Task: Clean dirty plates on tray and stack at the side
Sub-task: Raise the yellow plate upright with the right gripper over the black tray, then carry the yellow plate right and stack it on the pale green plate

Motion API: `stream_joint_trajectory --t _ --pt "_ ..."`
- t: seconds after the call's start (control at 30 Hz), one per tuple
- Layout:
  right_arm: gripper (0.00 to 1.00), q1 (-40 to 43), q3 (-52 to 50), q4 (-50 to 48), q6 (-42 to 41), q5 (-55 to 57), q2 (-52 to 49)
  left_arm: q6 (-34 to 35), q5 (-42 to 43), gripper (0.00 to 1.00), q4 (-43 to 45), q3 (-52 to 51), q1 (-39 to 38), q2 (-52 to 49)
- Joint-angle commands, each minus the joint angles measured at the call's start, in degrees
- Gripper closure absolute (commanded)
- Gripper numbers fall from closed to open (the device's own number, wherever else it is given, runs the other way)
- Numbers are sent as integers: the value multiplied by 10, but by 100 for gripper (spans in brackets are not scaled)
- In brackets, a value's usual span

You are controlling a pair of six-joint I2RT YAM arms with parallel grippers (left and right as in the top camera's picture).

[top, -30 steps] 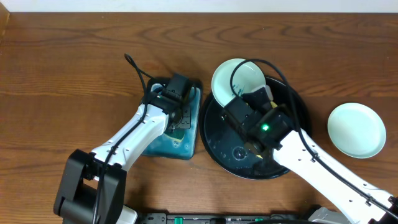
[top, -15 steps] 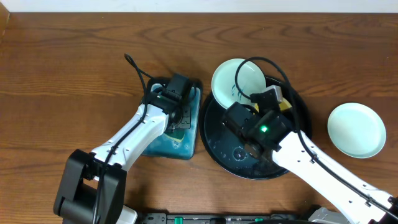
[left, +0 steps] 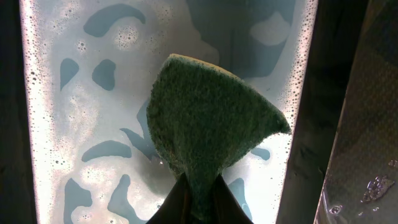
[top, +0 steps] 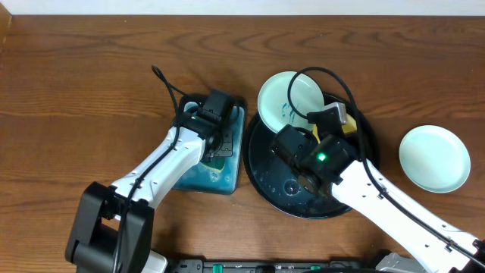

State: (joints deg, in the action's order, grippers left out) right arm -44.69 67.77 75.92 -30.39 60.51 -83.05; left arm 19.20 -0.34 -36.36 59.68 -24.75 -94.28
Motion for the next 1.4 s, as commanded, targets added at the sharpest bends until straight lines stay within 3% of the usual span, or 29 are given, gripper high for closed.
stream_joint_trajectory --t 0.0,0.4,0.7,1.13,1.37 --pt "99 5 12 0 -24 46 -1 -10 -1 92 0 -2 3 -2" --pt "99 6 12 -10 77 122 -1 -10 -1 92 0 -2 3 -2" --pt "99 9 12 -111 289 202 -1 -10 -1 92 1 -2 3 -2" --pt "99 12 12 -141 287 150 -1 -10 -1 92 0 -2 3 -2" --pt "99 103 12 -200 220 -55 -1 -10 -1 92 -2 -2 3 -2"
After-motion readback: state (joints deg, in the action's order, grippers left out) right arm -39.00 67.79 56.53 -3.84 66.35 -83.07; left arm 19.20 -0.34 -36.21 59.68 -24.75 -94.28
